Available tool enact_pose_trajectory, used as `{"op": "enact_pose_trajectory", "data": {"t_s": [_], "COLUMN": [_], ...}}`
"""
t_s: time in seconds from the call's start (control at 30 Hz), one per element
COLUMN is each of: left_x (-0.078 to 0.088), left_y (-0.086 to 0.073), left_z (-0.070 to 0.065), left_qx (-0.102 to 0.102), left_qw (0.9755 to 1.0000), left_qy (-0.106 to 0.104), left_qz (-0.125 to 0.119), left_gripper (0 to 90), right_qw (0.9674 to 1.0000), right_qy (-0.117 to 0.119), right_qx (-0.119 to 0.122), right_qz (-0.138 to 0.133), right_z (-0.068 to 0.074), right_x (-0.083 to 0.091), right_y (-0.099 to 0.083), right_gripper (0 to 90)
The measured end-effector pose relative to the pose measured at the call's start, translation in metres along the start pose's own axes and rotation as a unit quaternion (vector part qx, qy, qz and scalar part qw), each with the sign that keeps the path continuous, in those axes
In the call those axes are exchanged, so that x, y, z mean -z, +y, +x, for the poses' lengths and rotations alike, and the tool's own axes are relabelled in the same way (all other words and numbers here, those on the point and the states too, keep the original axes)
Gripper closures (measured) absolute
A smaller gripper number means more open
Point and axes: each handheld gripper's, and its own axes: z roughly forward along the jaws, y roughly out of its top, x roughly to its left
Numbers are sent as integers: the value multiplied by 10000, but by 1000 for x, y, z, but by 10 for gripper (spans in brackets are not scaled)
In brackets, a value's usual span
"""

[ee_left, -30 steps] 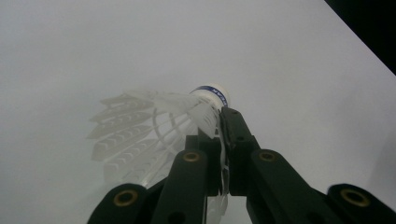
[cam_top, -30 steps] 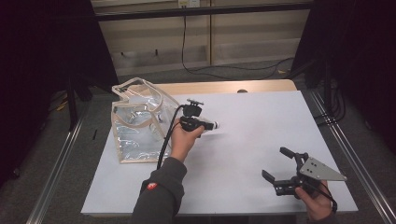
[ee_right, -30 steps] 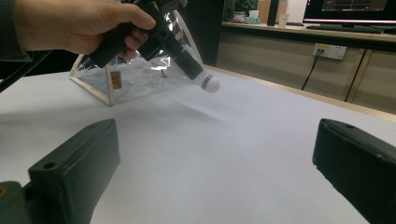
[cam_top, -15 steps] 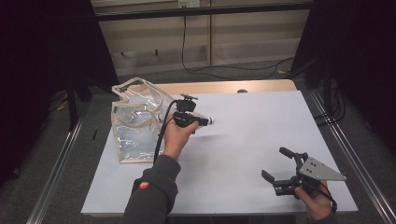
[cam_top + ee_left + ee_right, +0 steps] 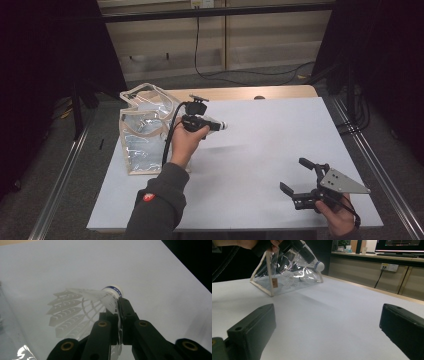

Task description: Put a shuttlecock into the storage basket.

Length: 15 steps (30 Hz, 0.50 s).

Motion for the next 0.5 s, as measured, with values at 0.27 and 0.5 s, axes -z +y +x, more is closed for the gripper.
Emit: {"op": "enact_pose_trajectory", "data": {"t_s": [0.27, 0.5], "left_x": [10, 15], "left_y": [4, 8], "left_z": [1, -1], "left_qx": [-24, -11], "left_qw": [10000, 10000], "left_qy": [13, 27], "left_qz": [27, 64], "left_gripper": [882, 885], "right_qw": [10000, 10000], "right_qy": [5, -3], "right_qx": [-5, 5], "right_qz": [-11, -12], "right_z": [-1, 0], "right_x": [0, 0], "right_y": [0, 0], "right_gripper": [3, 3]}}
